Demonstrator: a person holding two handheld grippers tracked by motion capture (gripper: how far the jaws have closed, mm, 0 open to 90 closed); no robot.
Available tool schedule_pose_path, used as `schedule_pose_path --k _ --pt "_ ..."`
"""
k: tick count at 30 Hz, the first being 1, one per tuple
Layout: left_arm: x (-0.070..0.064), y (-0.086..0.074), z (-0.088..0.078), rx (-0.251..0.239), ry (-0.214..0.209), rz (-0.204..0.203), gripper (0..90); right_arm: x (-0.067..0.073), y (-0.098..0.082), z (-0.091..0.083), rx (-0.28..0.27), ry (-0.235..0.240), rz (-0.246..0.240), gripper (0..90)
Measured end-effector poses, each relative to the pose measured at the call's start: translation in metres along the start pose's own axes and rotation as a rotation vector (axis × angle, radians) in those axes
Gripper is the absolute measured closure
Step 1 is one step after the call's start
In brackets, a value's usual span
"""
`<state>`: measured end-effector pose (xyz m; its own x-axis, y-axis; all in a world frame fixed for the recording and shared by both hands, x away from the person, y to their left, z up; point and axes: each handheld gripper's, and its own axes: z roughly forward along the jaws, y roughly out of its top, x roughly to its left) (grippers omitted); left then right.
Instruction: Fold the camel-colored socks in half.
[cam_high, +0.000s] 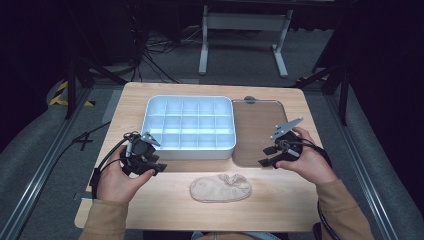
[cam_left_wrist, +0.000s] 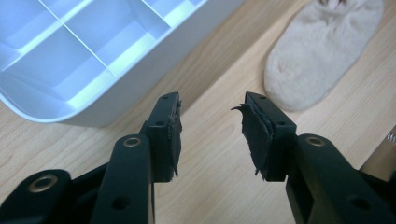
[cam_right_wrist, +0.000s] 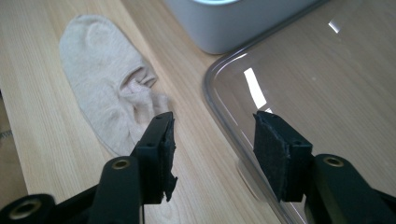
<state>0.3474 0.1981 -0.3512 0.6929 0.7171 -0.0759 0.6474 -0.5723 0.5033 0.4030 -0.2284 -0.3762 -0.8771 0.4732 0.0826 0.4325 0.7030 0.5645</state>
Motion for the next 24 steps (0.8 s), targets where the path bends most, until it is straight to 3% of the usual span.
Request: schedule_pose_path --k 3,5,10,14,16,18,21,24 --pt "0.002 -0.003 -0.002 -0.022 -0.011 -0.03 57.8 0.0 0.002 0.002 -0.027 -0.024 -0.026 59.1" --pt "0.001 -0.005 -0.004 -0.022 0.011 0.001 59.6 -0.003 0.003 0.0 -0.049 -0.022 -0.023 63.0" --pt "-0.002 -0.003 -0.005 -0.005 0.02 -0.008 61.1 -0.006 0.002 -0.005 -0.09 0.0 0.006 62.7" --pt "-0.003 -0.003 -0.004 -0.002 0.008 -0.044 58.0 -0.004 0.004 0.001 -0.086 0.007 0.014 64.4" --pt "-0.003 -0.002 -0.006 -0.011 -0.025 -0.04 57.6 -0.002 0.005 0.001 -0.11 0.014 0.033 66.3" --pt "-0.006 -0.001 -0.008 -0.025 -0.014 -0.029 56.3 -0.001 0.005 -0.002 -0.143 0.025 0.052 67.9" --pt "-0.01 0.002 -0.007 -0.025 -0.018 -0.007 56.3 0.0 0.005 -0.006 -0.19 0.083 0.075 68.3" --pt "-0.012 0.003 -0.005 -0.016 -0.009 -0.022 56.0 0.002 0.005 -0.005 -0.207 0.119 0.089 68.9"
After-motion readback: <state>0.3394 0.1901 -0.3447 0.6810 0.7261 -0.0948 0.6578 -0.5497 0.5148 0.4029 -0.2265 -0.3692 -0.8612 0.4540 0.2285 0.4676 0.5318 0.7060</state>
